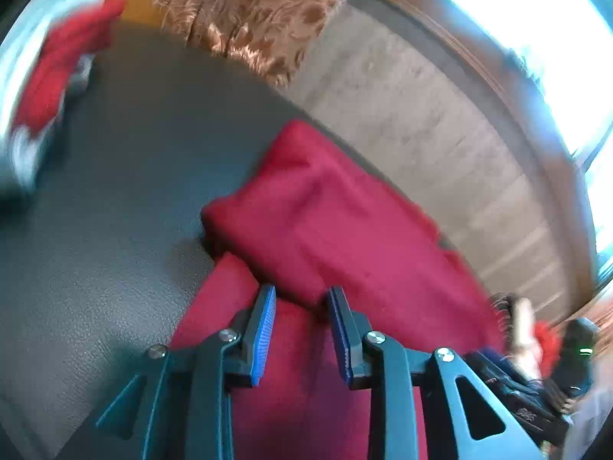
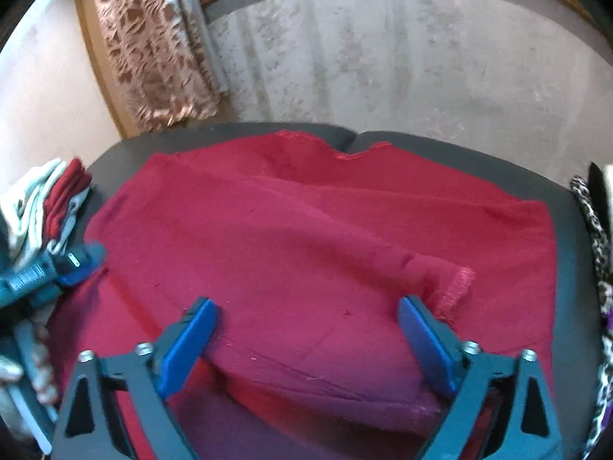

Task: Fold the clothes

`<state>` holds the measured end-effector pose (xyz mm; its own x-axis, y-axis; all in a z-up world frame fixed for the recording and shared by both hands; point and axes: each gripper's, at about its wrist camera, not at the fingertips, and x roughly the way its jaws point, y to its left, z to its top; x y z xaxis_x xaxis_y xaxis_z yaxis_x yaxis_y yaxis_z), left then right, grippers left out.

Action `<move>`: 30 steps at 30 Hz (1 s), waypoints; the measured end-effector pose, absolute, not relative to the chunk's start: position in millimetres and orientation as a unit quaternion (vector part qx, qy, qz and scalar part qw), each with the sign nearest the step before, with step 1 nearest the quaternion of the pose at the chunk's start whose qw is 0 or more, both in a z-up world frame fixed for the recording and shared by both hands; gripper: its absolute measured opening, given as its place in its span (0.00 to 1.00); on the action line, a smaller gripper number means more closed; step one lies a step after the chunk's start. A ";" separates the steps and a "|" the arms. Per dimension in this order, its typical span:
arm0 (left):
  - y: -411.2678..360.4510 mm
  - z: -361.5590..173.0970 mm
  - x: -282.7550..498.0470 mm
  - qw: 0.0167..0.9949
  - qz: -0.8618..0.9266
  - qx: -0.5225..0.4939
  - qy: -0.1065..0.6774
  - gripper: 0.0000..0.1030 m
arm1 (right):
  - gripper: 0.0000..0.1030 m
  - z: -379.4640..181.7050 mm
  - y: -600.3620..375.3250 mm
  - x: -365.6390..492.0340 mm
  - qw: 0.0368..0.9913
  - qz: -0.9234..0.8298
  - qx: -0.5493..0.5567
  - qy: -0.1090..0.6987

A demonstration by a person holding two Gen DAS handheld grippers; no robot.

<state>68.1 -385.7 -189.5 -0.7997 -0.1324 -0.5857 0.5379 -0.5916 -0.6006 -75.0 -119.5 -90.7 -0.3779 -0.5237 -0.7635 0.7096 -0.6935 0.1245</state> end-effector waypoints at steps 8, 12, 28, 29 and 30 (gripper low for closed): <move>-388.9 -186.6 70.7 0.171 -0.859 0.232 0.422 0.30 | 0.99 -33.3 -238.0 -99.8 0.513 -0.734 0.440 0.070; -391.0 -186.7 74.0 0.164 -0.860 0.223 0.429 0.30 | 0.97 -30.7 -332.6 -107.8 0.551 -0.693 0.453 0.106; -392.3 -185.4 80.9 0.157 -0.862 0.205 0.436 0.30 | 0.06 -87.4 -455.0 -101.9 0.537 -0.680 0.459 0.196; -392.5 -184.9 81.3 0.157 -0.862 0.205 0.435 0.30 | 0.06 -94.9 -456.1 -102.6 0.533 -0.683 0.458 0.198; -392.6 -184.4 81.7 0.158 -0.863 0.205 0.435 0.30 | 0.05 -99.4 -455.6 -104.0 0.529 -0.687 0.458 0.196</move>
